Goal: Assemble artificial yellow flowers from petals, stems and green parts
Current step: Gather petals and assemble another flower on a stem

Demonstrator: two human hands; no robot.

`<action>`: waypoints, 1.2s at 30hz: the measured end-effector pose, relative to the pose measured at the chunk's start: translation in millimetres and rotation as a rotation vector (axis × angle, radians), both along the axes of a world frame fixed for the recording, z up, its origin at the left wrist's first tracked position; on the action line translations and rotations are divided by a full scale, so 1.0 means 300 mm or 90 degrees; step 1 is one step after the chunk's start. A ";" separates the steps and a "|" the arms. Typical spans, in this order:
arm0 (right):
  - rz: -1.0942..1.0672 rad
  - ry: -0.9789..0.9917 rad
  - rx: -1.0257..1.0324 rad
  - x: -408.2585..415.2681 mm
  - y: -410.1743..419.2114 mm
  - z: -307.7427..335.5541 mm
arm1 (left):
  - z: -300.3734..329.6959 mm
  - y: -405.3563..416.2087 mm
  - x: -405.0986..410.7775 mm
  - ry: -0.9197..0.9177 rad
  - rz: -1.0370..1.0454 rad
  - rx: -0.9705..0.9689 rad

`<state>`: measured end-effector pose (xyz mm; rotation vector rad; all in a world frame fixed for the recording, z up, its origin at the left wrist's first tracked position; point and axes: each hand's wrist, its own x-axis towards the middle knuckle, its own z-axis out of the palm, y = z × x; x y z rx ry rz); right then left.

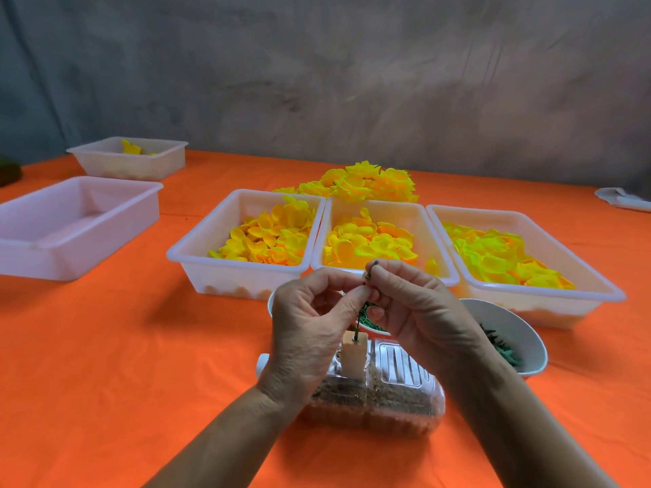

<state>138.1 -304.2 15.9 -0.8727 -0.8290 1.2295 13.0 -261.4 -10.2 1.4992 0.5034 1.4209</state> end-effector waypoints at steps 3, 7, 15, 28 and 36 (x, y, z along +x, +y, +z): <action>-0.005 -0.031 0.002 -0.004 -0.007 0.004 | -0.001 0.002 0.002 -0.002 0.002 0.000; -0.028 -0.079 0.027 -0.002 -0.014 0.006 | 0.003 0.000 0.001 0.000 0.005 0.008; -0.089 -0.280 0.134 -0.001 -0.021 0.017 | 0.014 -0.013 0.001 -0.021 0.026 -0.007; -0.090 -0.276 0.116 -0.003 -0.029 0.012 | 0.015 -0.011 -0.004 -0.007 0.025 -0.009; -0.085 -0.329 0.154 -0.013 -0.025 0.023 | 0.013 -0.004 -0.006 -0.008 0.018 -0.006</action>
